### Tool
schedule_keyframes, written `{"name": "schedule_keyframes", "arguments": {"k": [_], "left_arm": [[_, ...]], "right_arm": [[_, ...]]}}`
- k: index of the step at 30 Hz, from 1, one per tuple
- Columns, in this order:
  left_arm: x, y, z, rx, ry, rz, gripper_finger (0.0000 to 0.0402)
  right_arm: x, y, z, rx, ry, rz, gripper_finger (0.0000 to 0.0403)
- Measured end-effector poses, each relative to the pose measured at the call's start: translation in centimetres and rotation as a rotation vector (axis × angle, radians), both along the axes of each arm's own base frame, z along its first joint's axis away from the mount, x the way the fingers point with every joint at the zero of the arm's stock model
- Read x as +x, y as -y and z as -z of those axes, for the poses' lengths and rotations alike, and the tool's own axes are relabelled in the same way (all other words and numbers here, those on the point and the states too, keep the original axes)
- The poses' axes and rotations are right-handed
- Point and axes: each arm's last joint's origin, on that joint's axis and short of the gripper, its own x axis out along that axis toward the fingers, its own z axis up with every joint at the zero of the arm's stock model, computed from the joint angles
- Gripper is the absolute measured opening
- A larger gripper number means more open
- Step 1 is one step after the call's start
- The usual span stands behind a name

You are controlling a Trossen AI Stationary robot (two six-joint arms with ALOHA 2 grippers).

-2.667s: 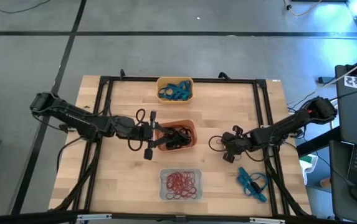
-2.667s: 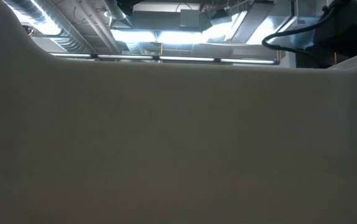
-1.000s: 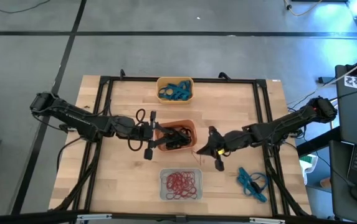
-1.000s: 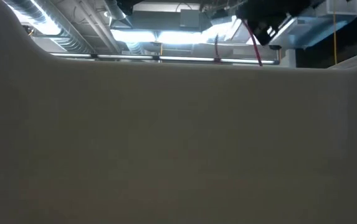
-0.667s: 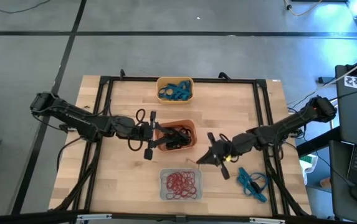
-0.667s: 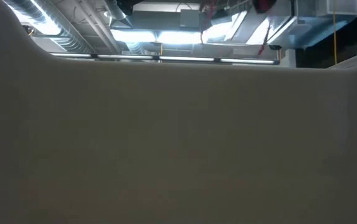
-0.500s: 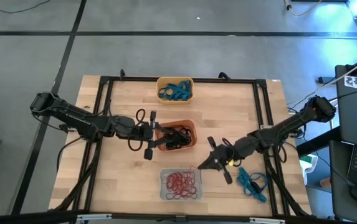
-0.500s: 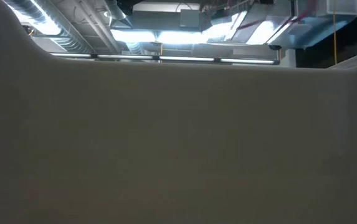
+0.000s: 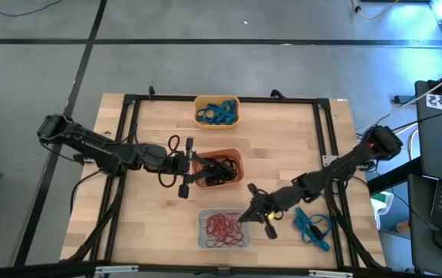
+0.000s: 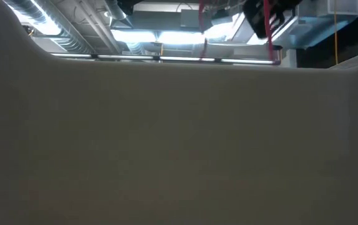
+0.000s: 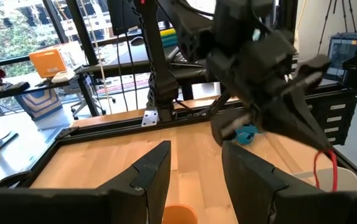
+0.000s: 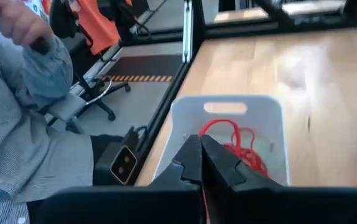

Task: Sort rubber bands into baskets
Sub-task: Put the red rubber band in the white bin, then put the black rubber band in the orange bin

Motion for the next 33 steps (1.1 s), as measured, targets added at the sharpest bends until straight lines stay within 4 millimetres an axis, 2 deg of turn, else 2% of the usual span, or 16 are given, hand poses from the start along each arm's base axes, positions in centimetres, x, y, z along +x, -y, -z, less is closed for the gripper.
{"name": "schedule_keyframes", "arguments": {"k": [4,9,13,16,20,25,29,33], "left_arm": [[0.0,0.0,0.0,0.002,0.001,0.0,0.0141],[0.0,0.0,0.0,0.002,0.001,0.0,0.0141],[0.0,0.0,0.0,-0.006,0.001,-0.001,0.0141],[0.0,0.0,0.0,-0.006,0.002,-0.001,0.0141],[0.0,0.0,0.0,-0.005,0.001,-0.001,0.0141],[0.0,0.0,0.0,-0.005,0.0,-0.001,0.0141],[0.0,0.0,0.0,-0.003,-0.004,0.0,0.0141],[0.0,0.0,0.1,0.02,-0.013,0.002,0.0141]], "right_arm": [[0.6,-0.3,1.3,0.021,-0.031,0.014,0.0026],[0.8,0.0,1.7,0.074,-0.084,0.032,0.0107],[0.6,0.6,1.0,0.064,-0.117,-0.001,0.0168],[0.4,1.0,0.1,0.052,-0.179,0.005,0.0195],[0.0,1.2,-2.1,0.008,-0.267,0.016,0.0205],[-0.7,1.5,-3.9,-0.01,-0.428,0.067,0.0197],[-1.5,1.9,-4.4,0.034,-0.618,0.135,0.0189],[-2.9,2.3,-3.7,0.135,-0.889,0.253,0.0184]]}}
